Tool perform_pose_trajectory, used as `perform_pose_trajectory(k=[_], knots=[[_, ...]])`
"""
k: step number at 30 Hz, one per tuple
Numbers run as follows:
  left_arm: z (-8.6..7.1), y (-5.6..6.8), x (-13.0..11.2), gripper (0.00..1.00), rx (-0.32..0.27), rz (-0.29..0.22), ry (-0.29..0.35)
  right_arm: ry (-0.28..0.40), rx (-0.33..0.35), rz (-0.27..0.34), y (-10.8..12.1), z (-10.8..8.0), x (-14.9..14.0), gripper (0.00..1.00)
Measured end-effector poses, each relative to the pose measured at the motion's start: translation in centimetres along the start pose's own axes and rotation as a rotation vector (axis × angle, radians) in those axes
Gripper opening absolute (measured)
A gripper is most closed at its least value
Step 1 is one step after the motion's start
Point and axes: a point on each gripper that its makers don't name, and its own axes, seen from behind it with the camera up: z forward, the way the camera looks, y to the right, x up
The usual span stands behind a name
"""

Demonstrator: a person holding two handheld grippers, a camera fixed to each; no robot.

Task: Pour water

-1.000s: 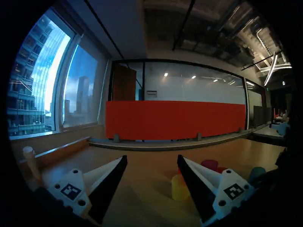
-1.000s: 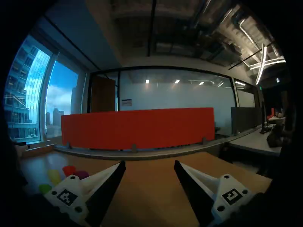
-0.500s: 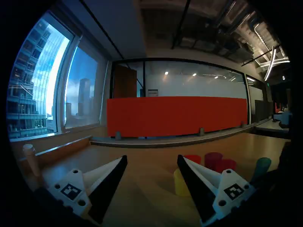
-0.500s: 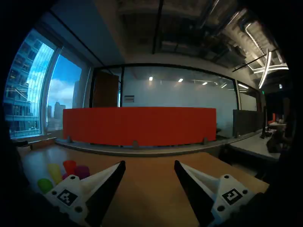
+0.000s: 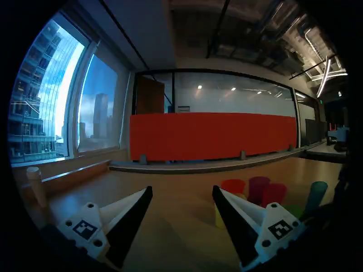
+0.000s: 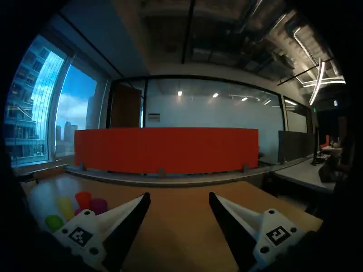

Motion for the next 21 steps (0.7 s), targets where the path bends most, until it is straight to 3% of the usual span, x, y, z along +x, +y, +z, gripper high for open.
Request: perform_pose_trajectory(k=[21], knots=[[0.4, 0.0, -1.5, 0.98, -0.006, -0.016, -0.025, 0.002, -0.001, -0.019, -0.1, -0.1, 0.3, 1.0]])
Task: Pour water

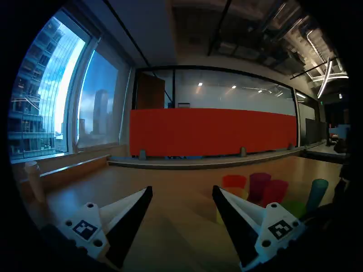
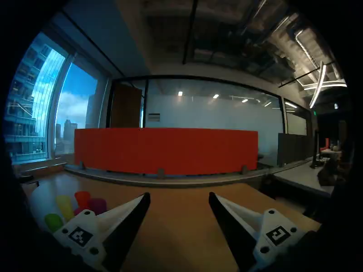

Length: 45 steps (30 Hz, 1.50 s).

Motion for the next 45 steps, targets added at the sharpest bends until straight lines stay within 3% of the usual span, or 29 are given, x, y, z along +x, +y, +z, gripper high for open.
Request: perform_pose_trajectory(k=[12, 33, 45], knots=[[0.2, 0.1, -0.3, 0.98, -0.006, 0.002, -0.013, -0.001, 0.011, -0.01, -0.1, -0.2, -0.1, 0.99], [0.3, 0.1, -0.5, 0.98, -0.006, 0.003, -0.013, 0.061, 0.042, -0.026, 0.1, -0.5, 1.4, 0.99], [0.3, 0.1, -0.4, 0.98, -0.006, 0.003, -0.013, 0.061, 0.064, -0.007, -0.9, 0.7, -0.6, 0.99]])
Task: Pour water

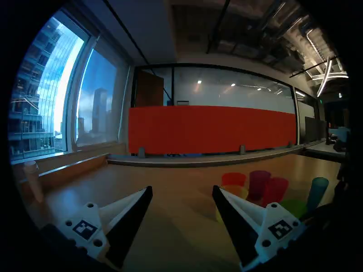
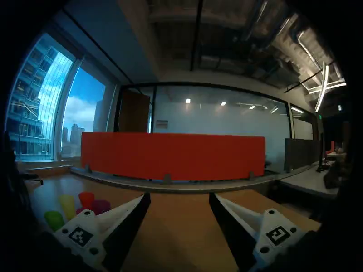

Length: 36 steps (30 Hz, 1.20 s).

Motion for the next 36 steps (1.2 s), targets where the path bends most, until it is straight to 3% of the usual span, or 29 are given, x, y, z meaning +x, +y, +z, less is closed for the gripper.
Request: perform_pose_trajectory(k=[18, 36], knots=[[-0.1, -0.1, 0.0, 0.98, 0.0, 0.0, 0.0, -0.032, -0.027, 0.07, 1.4, 0.5, -5.2, 1.0], [-0.1, 0.0, 0.0, 0.98, 0.0, 0.0, 0.0, -0.046, -0.033, 0.071, 2.0, 0.8, -6.7, 1.0]])
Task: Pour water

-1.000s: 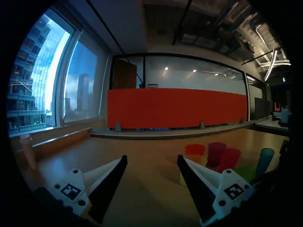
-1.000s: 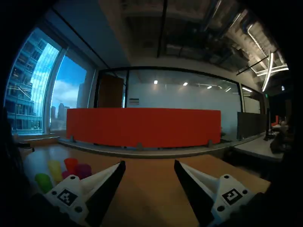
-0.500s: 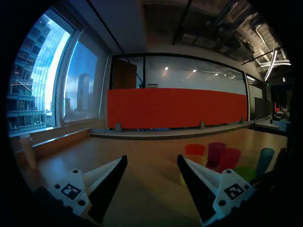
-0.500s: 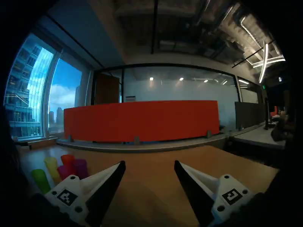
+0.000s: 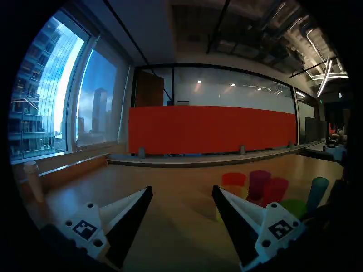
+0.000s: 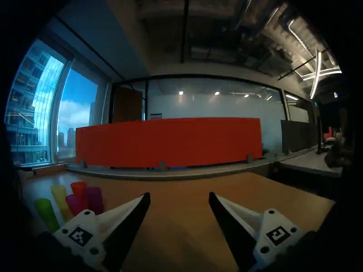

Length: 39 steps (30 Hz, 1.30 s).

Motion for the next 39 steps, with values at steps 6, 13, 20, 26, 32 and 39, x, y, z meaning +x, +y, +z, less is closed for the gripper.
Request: perform_pose_trajectory(k=[6, 13, 20, 26, 32, 39], knots=[[0.0, 0.0, 0.0, 0.98, 0.0, 0.0, 0.0, -0.012, -0.002, -0.005, 0.0, 0.2, -0.5, 1.0], [0.0, 0.0, 0.0, 0.98, 0.0, 0.0, 0.0, -0.024, -0.001, -0.015, -0.1, 0.2, -0.9, 0.99], [0.0, 0.1, 0.0, 0.98, 0.0, 0.0, 0.0, -0.034, -0.005, -0.029, 0.0, 0.1, -1.3, 0.99], [0.0, 0.0, 0.0, 0.98, 0.0, 0.0, 0.0, -0.035, -0.006, -0.04, -0.1, 0.1, -1.2, 1.0], [0.0, 0.1, -0.1, 0.98, 0.0, 0.0, 0.0, -0.036, 0.001, -0.041, -0.4, 0.1, -1.2, 0.99], [0.0, -0.1, 0.0, 0.98, 0.0, 0.0, 0.0, -0.036, 0.001, -0.041, -0.4, 0.1, -1.2, 0.99]])
